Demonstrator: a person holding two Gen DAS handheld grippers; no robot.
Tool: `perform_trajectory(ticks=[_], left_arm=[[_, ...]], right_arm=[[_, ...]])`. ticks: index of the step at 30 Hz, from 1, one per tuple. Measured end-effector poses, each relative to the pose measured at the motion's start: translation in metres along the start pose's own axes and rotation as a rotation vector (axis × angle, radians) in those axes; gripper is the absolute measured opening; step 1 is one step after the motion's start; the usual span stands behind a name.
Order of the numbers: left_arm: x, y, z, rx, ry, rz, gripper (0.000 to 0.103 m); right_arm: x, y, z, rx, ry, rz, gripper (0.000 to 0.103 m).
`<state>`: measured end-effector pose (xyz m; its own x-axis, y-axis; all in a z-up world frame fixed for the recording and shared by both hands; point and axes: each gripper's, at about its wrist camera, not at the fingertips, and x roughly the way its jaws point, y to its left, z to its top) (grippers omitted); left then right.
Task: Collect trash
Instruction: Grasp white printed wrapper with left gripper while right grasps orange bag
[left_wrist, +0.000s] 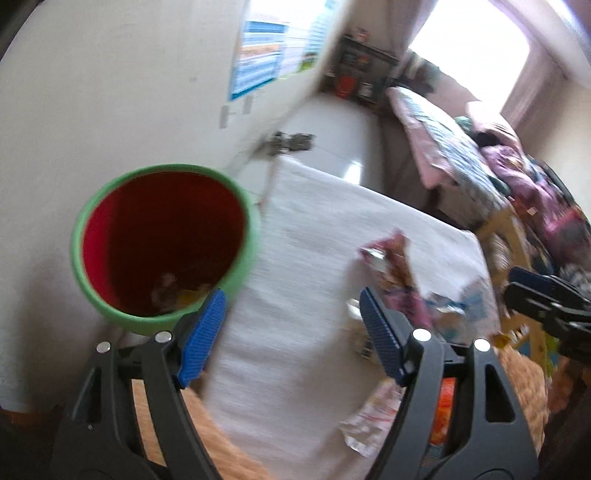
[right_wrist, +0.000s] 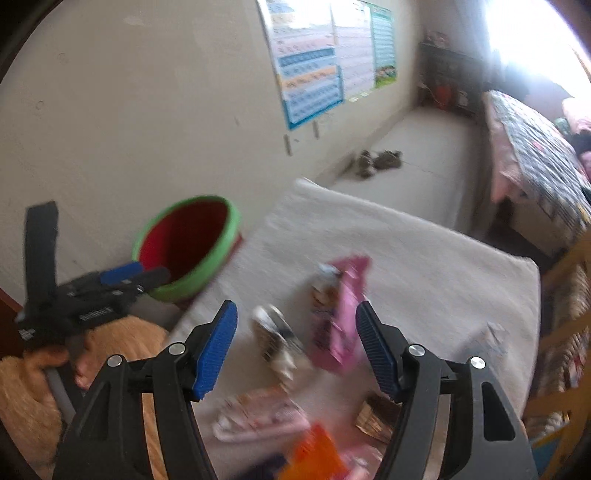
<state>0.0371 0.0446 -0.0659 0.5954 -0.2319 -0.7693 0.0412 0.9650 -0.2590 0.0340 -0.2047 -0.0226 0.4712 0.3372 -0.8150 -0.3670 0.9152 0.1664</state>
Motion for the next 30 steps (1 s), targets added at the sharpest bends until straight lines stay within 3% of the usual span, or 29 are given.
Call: perform_trajectory(ticks=[6,10,14,17,19,21,25,30], left_arm=[[0.012,-0.042,-0.029,0.098,0.078,-0.116,0.072],[0.03,-0.063,-0.052,0.164,0.178,-0.172,0.072],[0.046,-0.076,-0.069,0.217,0.261,-0.184,0.072],[0.047,-0.079,-0.075,0.225,0.275,-0.182,0.072],[0.047,-0.077,-0.076,0.219,0.279,-0.178,0.072],[0.047,-0.074,-0.076,0.205,0.284,-0.175,0.072],[0.053,-0.064,-0.074,0.147,0.296,-0.172,0.072],[0.076,-0.049,-0.049,-0.03,0.307,-0.17,0.072]], right_arm=[[-0.007,-0.027,-0.052,0.026,0.135,-0.018,0.065],[0.001,-0.032,-0.085,0.114,0.224,0.047,0.065],[0.012,-0.03,-0.103,0.179,0.263,0.074,0.053],[0.022,-0.025,-0.107,0.192,0.28,0.1,0.053],[0.029,-0.02,-0.107,0.176,0.295,0.102,0.053],[0.036,-0.018,-0.107,0.159,0.314,0.108,0.034],[0.031,-0.017,-0.1,0.145,0.267,0.086,0.032],[0.019,-0.027,-0.09,0.197,0.18,0.054,0.032]])
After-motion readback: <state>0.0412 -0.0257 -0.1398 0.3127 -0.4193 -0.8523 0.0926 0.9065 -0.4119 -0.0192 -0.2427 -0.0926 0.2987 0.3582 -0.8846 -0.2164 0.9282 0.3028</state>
